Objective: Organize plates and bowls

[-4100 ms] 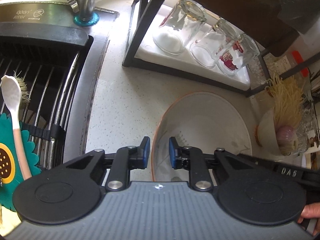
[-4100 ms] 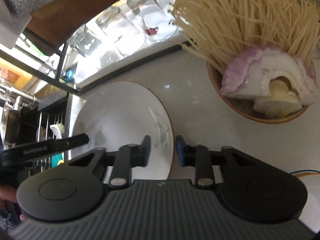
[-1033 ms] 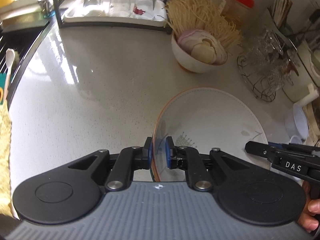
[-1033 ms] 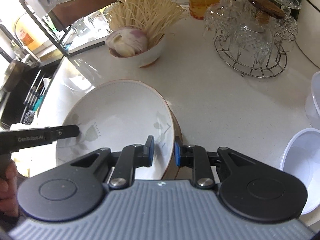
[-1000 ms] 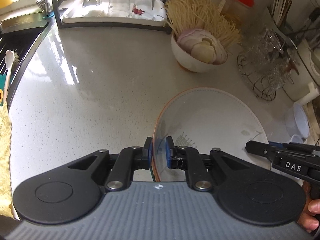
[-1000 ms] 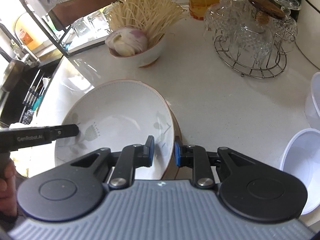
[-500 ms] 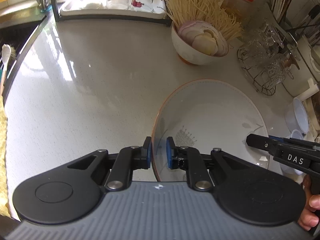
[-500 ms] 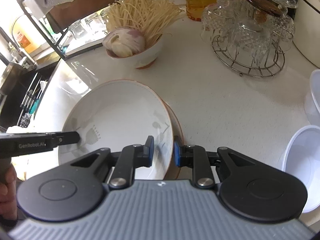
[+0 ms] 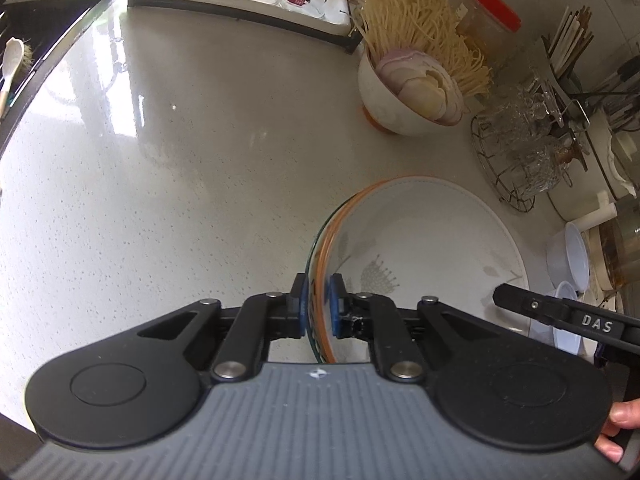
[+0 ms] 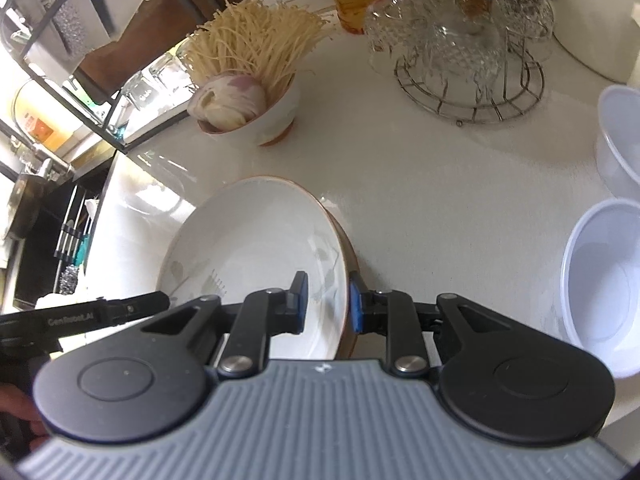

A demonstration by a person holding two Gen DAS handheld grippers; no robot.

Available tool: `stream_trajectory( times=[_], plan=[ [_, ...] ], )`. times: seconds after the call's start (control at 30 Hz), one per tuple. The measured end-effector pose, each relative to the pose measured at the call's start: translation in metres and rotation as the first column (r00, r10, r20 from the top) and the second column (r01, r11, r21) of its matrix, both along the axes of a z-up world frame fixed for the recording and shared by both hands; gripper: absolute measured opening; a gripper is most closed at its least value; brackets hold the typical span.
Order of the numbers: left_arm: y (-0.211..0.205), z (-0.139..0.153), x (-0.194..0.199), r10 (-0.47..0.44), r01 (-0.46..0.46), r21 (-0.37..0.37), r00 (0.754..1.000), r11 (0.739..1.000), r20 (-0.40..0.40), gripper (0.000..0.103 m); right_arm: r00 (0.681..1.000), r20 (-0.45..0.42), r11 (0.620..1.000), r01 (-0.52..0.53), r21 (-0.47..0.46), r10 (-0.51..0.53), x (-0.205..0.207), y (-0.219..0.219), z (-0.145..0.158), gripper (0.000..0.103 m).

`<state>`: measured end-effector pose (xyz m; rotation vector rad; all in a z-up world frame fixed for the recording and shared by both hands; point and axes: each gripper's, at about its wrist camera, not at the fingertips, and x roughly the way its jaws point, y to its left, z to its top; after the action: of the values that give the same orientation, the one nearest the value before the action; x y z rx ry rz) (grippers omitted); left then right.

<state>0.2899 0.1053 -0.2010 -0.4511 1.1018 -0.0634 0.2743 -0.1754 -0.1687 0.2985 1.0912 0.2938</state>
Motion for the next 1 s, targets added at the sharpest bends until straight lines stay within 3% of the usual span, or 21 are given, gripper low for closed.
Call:
stream_trajectory(
  times=[0.3, 0.6, 1.0],
  plan=[
    [-0.002, 0.001, 0.002, -0.02, 0.02, 0.012, 0.999, 1.0, 0.028, 0.01, 0.997, -0.003, 0.997, 0.072, 0.012, -0.072, -0.01, -0.01, 0.007, 0.025],
    [0.0, 0.003, 0.002, -0.007, 0.007, 0.001, 1.0, 1.0, 0.029, 0.01, 0.998, 0.007, 0.998, 0.069, 0.002, -0.069, -0.013, -0.008, 0.008, 0.024],
    [-0.009, 0.04, -0.015, -0.018, 0.012, 0.051, 0.993, 0.999, 0.121, 0.01, 0.989, 0.145, 0.999, 0.031, 0.014, -0.033, -0.034, -0.01, 0.047, 0.025]
  ],
)
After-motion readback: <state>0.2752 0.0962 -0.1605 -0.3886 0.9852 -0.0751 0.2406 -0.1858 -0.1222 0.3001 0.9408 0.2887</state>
